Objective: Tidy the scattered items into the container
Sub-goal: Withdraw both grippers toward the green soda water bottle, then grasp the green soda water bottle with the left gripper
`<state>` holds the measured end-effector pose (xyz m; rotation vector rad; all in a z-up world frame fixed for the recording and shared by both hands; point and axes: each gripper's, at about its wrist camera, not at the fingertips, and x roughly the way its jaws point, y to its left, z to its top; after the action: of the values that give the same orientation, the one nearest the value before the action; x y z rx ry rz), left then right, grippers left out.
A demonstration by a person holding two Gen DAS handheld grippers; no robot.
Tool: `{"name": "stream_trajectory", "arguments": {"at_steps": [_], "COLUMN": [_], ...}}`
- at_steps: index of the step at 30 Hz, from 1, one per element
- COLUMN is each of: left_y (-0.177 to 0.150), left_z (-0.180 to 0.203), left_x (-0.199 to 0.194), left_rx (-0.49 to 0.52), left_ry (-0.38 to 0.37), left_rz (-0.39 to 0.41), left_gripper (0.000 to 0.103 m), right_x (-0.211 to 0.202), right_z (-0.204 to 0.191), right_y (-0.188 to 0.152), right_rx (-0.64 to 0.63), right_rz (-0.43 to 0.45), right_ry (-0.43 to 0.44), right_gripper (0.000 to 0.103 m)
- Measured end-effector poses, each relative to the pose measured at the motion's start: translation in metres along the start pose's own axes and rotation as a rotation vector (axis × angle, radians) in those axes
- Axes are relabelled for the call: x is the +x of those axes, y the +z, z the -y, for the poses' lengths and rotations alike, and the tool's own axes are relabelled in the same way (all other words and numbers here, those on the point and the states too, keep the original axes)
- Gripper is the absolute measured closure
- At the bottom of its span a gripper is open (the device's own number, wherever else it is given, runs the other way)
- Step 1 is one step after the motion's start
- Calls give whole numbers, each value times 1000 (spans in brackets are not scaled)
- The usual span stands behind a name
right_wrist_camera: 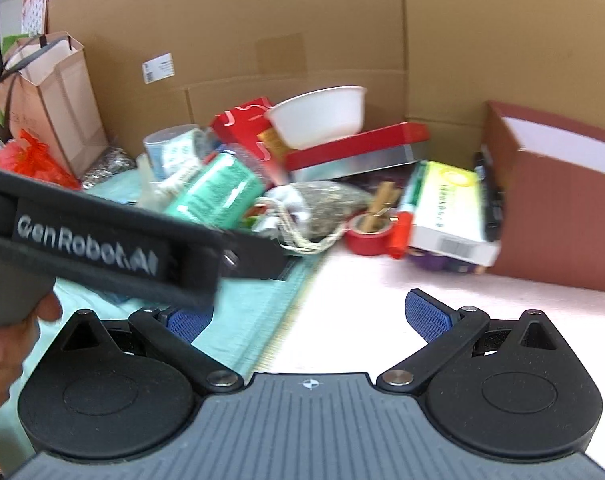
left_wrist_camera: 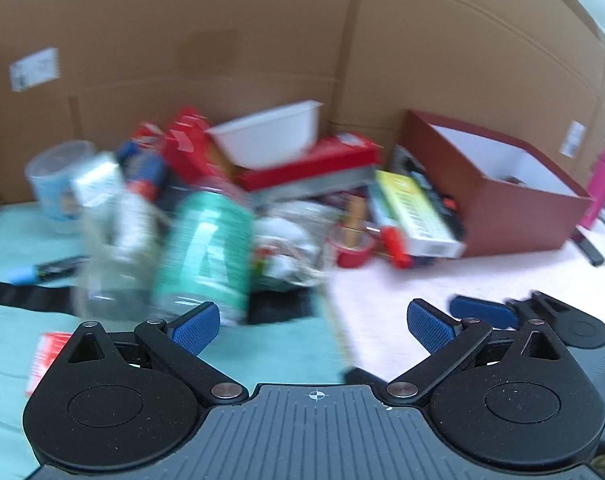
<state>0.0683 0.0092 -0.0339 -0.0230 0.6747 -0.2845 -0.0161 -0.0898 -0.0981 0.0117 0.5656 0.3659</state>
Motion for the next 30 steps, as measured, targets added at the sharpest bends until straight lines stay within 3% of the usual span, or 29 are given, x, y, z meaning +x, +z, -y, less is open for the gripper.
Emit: {"name": "stream_trajectory", "arguments": {"at_steps": [5,10,12,22,27,30], "left_y": [4,9,11,23,27,28], "left_z": [-40,-64,-67,-76,-82,-83], "left_x": [0,13,21,42,55,57], "left_rx": [-61,-91,-94,-49,-34,-46], "left_ry": [19,-13,-23,-84,-134,-144], "left_rz": [-4,-43,-67,-113,-157,-162], "left_gripper": [3,12,18,22,34,38], "right_x": [17,33,40,73,86,93], "right_z": [-15,-35,-43,-62,-63,-64], "right_y": [8,16,22,37,41,42], "right_rx": [-8,-56,-76,-108,-89,-89], "right_rz": [-13,-21,-22,-44,-59,-73], "right_ry": [28,61,74,125,147,162], "right_gripper": [1,1,2,7,10,17]}}
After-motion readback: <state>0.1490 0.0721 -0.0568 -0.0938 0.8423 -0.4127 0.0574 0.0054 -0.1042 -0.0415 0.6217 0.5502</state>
